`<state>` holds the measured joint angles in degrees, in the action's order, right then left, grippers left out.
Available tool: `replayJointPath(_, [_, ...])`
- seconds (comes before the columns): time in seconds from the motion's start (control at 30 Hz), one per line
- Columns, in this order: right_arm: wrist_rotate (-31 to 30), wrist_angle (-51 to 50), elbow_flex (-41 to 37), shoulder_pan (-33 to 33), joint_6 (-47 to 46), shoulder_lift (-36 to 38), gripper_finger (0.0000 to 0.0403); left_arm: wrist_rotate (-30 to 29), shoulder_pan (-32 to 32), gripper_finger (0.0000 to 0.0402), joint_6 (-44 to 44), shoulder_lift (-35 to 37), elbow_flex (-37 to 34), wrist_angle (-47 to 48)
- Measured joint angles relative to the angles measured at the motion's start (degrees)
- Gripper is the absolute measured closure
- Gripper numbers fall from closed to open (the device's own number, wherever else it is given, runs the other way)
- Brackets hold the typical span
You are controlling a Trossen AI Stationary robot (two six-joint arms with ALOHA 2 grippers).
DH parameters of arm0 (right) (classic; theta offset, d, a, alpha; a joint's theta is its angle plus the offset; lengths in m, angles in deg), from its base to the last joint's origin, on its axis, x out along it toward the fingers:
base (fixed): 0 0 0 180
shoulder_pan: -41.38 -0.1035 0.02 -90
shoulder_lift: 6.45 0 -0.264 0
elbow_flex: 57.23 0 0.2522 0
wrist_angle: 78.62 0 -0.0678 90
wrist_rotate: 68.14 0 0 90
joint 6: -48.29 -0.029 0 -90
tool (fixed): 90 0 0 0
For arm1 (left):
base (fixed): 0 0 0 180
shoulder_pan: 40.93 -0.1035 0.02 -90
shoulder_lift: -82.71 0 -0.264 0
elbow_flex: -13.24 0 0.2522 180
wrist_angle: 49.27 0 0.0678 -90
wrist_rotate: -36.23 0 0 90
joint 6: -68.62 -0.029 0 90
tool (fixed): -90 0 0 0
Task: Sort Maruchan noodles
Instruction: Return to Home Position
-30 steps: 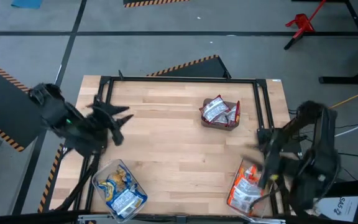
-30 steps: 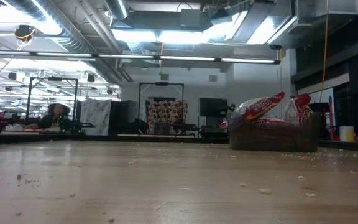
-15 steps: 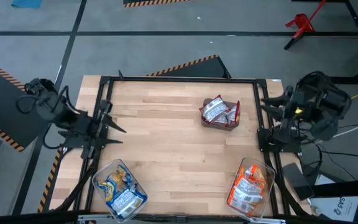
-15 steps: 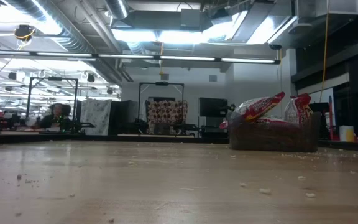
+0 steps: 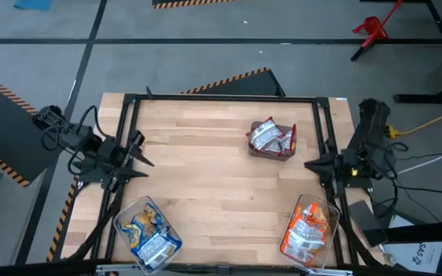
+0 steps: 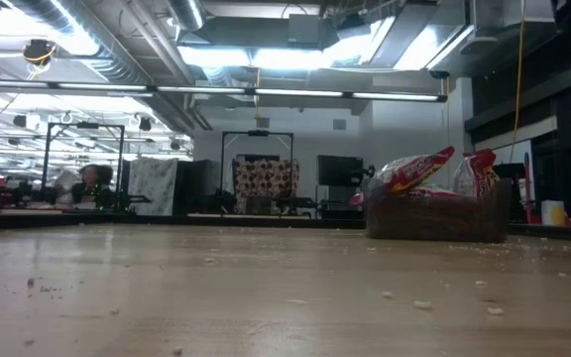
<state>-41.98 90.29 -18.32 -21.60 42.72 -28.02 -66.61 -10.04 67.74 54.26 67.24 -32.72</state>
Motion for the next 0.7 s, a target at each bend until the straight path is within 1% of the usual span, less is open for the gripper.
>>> replayJointPath(0.07, [-1.9,4.8,-1.9,0.0,0.5,-0.1,0.0395,-3.4,-0.3,0.026,1.2,2.1,-2.1,-0.5])
replayJointPath(0.13, [-2.4,6.9,-2.4,0.0,-3.0,0.0,0.0399,-8.6,-0.3,0.026,4.3,4.1,-3.3,-0.5])
replayJointPath(0.23, [1.1,5.5,-2.4,0.0,-8.8,0.0,0.0402,-14.3,-0.3,0.026,7.8,6.0,-4.3,-0.3])
replayJointPath(0.27, [1.9,4.6,-2.4,0.0,-9.0,-0.1,0.0402,-14.9,-0.3,0.026,8.7,6.4,-4.5,-0.1])
replayJointPath(0.37, [1.5,0.8,-2.4,0.0,-9.1,-0.2,0.0402,-15.0,-0.3,0.026,10.2,6.9,-5.0,0.2])
replayJointPath(0.4, [1.4,-0.7,-2.4,0.0,-9.0,-0.3,0.0402,-14.2,-0.3,0.026,10.6,6.9,-5.0,0.7])
replayJointPath(0.47, [1.1,-1.3,-2.5,0.0,-9.6,-0.4,0.0402,-10.6,-0.3,0.026,9.9,6.8,-5.1,3.2])
replayJointPath(0.53, [5.0,-0.8,-2.5,0.0,-9.3,-0.1,0.0402,-7.2,-0.2,0.026,11.2,6.9,-5.2,4.7])
replayJointPath(0.6, [9.2,1.6,-2.3,0.1,-3.3,1.1,0.0402,-7.0,-0.3,0.026,12.7,7.9,-5.2,4.8])
replayJointPath(0.7, [21.7,5.3,-2.3,0.1,6.5,5.0,0.0402,-7.0,-0.3,0.026,12.1,11.3,-5.2,6.6])
